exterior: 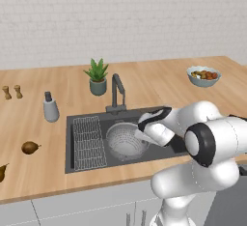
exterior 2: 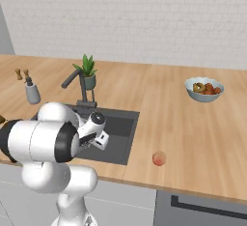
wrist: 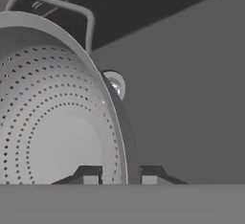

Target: Put the colander in the sink, put the pear, peach, pear in the colander, and turn on the sink faucet and pour water over the colander.

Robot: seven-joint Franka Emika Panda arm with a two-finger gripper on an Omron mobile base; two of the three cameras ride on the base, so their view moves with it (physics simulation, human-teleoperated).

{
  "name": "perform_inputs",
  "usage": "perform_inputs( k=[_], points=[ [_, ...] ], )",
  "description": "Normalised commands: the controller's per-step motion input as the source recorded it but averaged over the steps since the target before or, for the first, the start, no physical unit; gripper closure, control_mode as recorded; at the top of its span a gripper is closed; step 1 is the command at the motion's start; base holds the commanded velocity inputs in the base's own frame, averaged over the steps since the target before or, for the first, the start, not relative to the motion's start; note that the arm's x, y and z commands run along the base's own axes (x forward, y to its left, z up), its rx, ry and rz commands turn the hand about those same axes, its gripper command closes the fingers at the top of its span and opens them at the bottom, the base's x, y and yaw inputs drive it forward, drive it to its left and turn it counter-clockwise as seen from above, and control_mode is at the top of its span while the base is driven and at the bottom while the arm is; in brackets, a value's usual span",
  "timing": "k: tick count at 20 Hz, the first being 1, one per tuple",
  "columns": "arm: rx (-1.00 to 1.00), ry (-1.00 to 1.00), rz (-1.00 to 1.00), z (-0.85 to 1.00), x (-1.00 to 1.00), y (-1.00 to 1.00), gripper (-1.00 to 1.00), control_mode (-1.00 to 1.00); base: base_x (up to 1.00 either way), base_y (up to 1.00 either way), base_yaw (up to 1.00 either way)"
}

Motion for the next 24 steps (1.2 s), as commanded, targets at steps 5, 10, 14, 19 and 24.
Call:
perform_inputs(
  k=[5, 10, 14, 19, 24],
  points=[
    [-0.01, 0.0, 0.0, -0.24, 0.21, 0.0, 1.0, -1.0, 0.0, 0.0, 0.0],
    [0.0, 0.0, 0.0, -0.08, 0.09, -0.01, 1.0, -1.0, 0.0, 0.0, 0.0],
    [-0.04, 0.0, 0.0, -0.23, 0.0, 0.0, 1.0, -1.0, 0.0, 0.0, 0.0],
    [-0.09, 0.0, 0.0, -0.18, 0.07, 0.0, 1.0, -1.0, 0.0, 0.0, 0.0],
    [-0.08, 0.0, -0.02, -0.18, 0.22, 0.0, 1.0, -1.0, 0.0, 0.0, 0.0]
  ],
)
